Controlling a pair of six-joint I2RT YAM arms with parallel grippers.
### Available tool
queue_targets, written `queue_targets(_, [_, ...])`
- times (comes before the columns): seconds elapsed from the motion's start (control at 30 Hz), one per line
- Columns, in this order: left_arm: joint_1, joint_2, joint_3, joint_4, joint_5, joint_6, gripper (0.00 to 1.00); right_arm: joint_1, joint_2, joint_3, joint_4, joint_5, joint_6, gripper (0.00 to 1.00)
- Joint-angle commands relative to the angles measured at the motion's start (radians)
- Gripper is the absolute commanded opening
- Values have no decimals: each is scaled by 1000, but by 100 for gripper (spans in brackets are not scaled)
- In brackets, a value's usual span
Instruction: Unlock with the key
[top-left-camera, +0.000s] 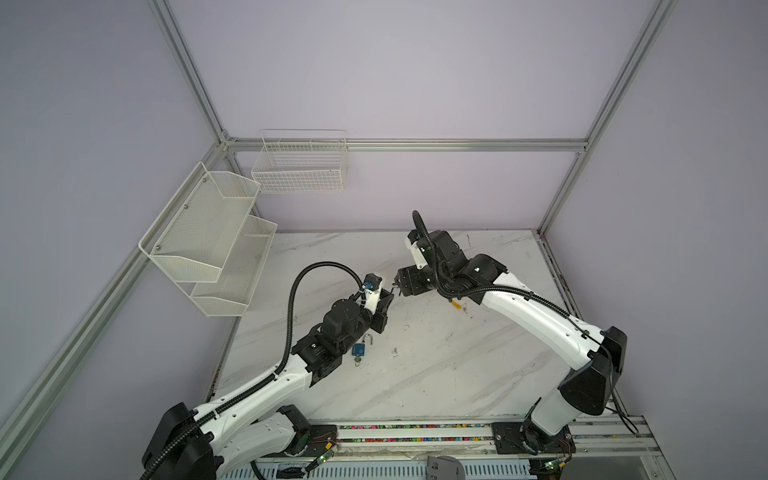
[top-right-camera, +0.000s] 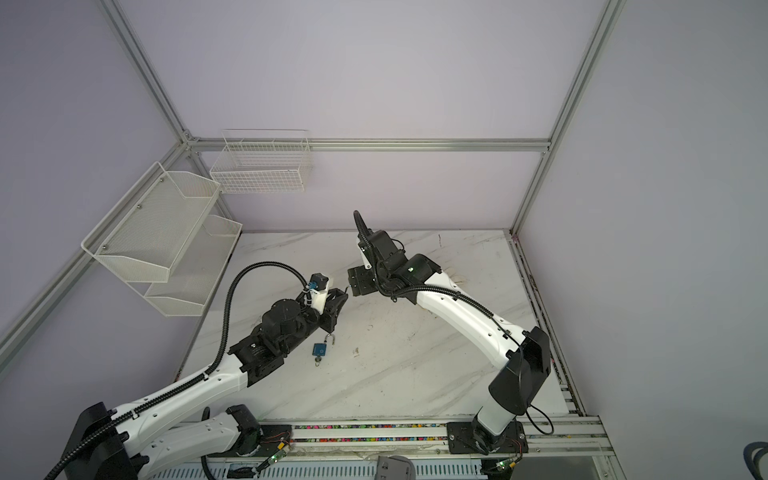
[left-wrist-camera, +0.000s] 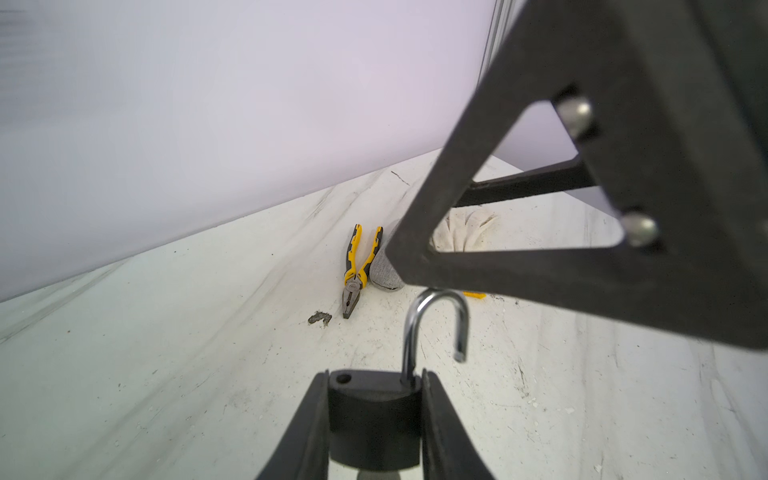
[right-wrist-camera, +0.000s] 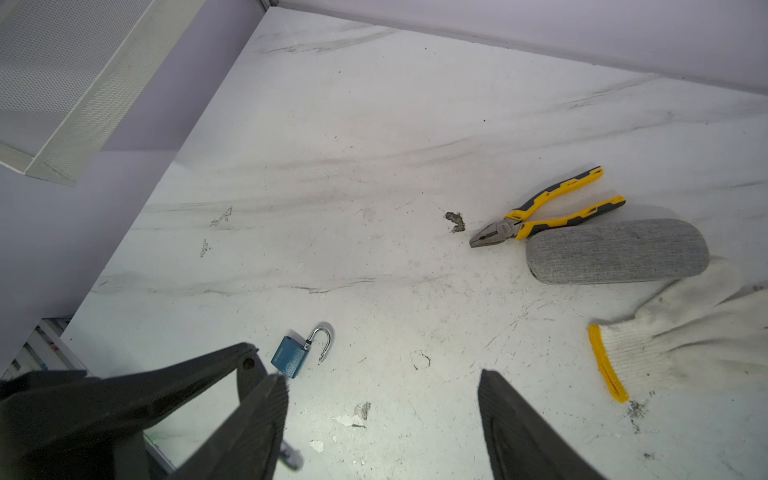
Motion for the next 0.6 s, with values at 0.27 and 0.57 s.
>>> queue_targets(0.27, [-2,-15,-31,91,-13,-8,0,-32,-111,-79,-7,25,-16,78])
queue_targets(0.57, [-54,40,109,-198,-97,-233,0,-163,-236,-301,158,-28,71,84])
